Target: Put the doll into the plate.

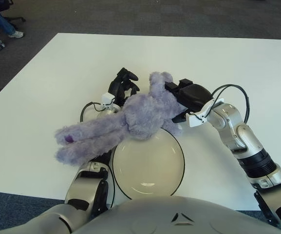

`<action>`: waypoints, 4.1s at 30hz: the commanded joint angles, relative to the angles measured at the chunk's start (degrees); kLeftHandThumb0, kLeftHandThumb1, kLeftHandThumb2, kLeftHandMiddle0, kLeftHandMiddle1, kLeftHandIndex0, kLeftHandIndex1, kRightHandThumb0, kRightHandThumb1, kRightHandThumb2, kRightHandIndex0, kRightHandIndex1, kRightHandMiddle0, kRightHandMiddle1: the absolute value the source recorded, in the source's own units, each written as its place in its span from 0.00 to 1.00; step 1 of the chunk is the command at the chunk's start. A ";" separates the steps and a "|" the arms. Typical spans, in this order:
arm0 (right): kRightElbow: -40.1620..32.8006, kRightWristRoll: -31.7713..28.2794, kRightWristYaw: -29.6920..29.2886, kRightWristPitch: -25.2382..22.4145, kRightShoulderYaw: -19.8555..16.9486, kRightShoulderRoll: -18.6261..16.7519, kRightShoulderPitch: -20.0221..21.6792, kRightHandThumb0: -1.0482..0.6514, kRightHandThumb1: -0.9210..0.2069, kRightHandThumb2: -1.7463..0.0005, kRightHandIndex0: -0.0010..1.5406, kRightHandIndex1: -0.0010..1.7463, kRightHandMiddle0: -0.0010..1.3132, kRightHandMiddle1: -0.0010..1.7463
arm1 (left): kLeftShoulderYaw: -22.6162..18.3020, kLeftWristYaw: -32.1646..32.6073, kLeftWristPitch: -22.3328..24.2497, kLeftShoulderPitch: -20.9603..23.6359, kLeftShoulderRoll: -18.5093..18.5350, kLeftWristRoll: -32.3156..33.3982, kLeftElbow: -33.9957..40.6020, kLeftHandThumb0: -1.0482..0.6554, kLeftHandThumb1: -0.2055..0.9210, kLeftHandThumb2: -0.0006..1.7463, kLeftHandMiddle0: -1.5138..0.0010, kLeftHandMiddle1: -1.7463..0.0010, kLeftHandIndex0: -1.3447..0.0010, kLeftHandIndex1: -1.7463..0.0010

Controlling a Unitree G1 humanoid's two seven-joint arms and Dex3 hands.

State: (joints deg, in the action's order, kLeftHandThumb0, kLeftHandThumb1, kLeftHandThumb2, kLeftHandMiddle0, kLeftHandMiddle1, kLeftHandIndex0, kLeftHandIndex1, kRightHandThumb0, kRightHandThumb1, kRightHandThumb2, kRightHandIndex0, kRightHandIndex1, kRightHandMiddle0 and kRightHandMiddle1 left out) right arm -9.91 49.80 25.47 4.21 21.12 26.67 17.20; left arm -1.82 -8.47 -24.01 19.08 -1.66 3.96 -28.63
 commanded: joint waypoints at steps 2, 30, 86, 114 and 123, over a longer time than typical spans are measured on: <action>3.15 1.06 -1.71 1.84 1.60 1.22 -0.66 0.70 0.42 0.40 0.12 0.99 0.04 0.77 | 0.19 0.64 -0.30 -3.89 -0.14 -0.60 -1.26 0.61 0.45 0.77 0.66 0.00 0.63 0.00; -1.67 -11.34 -10.41 -2.50 -6.78 -2.65 -5.78 0.61 0.71 0.12 0.42 0.99 0.49 0.98 | 0.27 0.14 0.01 -4.20 0.28 -0.35 -0.56 0.61 0.45 0.77 0.66 0.00 0.63 0.00; -19.60 -28.69 -6.10 -17.36 -18.71 -8.15 -4.48 0.61 0.77 0.12 0.48 0.94 0.57 0.93 | 0.01 0.55 -1.53 -3.02 0.88 -1.27 -3.31 0.61 0.45 0.77 0.66 0.00 0.63 0.00; -36.89 -49.06 5.76 -38.25 -19.83 -3.51 -2.53 0.61 0.76 0.14 0.49 0.92 0.57 0.91 | -0.47 -0.22 -4.40 -0.91 0.96 -0.72 -7.68 0.61 0.44 0.78 0.66 0.00 0.62 0.00; -41.12 -48.00 6.43 -42.68 -18.00 2.21 -2.66 0.61 0.74 0.16 0.48 0.92 0.56 0.91 | -0.79 -1.03 -4.85 -0.50 0.66 0.35 -8.61 0.61 0.45 0.77 0.66 0.00 0.63 0.00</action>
State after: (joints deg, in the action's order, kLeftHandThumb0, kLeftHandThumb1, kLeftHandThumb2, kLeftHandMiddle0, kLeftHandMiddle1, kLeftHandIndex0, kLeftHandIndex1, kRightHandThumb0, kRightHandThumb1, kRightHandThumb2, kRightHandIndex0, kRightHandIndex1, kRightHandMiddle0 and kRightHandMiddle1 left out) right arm -48.71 1.49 31.50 -36.57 2.68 26.58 14.57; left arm -2.04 -8.79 -28.06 22.06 -0.83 3.37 -33.98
